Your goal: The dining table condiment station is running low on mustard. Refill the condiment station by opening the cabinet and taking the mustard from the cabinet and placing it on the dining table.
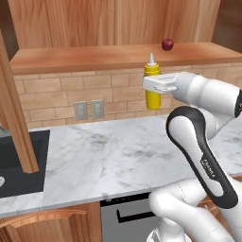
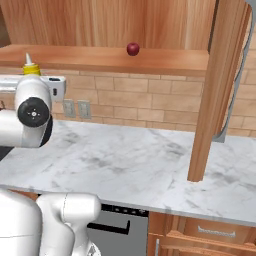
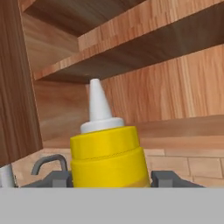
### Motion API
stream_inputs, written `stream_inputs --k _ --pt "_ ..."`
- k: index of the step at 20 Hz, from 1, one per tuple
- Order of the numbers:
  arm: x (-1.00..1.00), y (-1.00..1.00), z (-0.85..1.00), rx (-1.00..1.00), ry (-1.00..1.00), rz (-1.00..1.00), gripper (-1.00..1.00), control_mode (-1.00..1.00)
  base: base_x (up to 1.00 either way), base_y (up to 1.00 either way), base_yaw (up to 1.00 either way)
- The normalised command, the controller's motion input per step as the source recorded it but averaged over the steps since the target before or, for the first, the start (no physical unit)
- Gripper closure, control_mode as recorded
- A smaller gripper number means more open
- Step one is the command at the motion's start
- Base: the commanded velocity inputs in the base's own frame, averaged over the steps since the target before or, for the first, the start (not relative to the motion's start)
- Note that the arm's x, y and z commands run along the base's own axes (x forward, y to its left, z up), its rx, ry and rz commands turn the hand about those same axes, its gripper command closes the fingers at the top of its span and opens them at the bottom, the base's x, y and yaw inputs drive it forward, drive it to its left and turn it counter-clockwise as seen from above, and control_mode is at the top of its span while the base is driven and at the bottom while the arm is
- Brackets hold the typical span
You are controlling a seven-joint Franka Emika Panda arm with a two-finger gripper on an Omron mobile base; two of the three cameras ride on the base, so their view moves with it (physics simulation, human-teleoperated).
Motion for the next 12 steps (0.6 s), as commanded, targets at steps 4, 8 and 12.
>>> stream_inputs --k 4,8,12 --pt "0.0 0.2 -0.25 -0.06 0.14 0.05 1.0 -1.0 0.0 0.0 0.0" --pt "0.0 0.23 -0.23 -0.04 0.1 0.06 1.0 -1.0 0.0 0.0 0.0" --pt "-0.04 0.05 -0.04 0.0 0.01 0.02 1.0 1.0 -0.65 0.0 -0.12"
